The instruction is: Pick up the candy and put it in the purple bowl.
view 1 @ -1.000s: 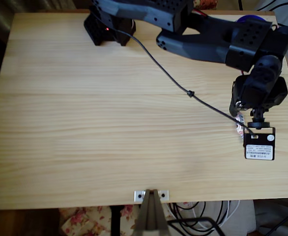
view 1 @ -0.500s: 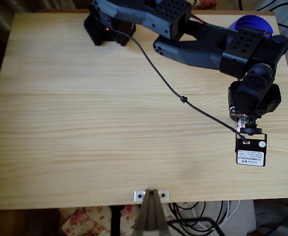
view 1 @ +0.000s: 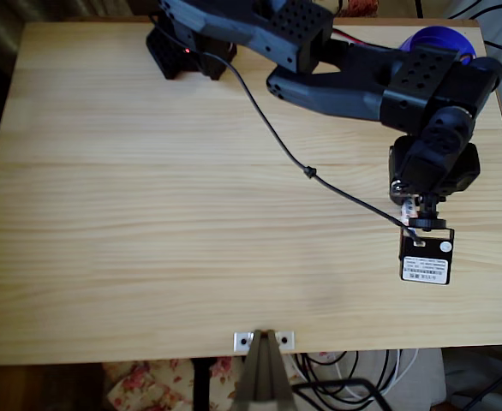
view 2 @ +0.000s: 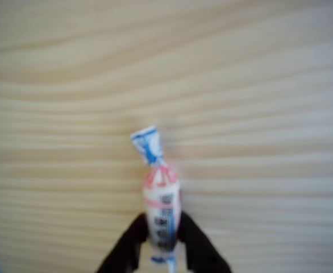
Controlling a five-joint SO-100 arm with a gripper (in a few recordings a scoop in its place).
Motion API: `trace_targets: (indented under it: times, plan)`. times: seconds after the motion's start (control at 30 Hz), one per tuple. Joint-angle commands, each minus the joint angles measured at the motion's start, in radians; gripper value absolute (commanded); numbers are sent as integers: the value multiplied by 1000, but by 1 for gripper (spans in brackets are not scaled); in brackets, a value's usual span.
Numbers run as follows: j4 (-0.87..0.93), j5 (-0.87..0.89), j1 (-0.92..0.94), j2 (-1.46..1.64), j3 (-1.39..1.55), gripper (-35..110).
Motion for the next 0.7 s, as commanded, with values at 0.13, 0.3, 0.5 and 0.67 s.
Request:
trace_targets:
  times: [0.13, 0.3, 0.5, 0.67]
  plan:
    - [129, -95, -15, 351, 26, 0]
    - [129, -121, -18, 581, 222, 0]
    - [129, -209, -29, 910, 537, 0]
    - [129, -285, -94, 1279, 920, -1]
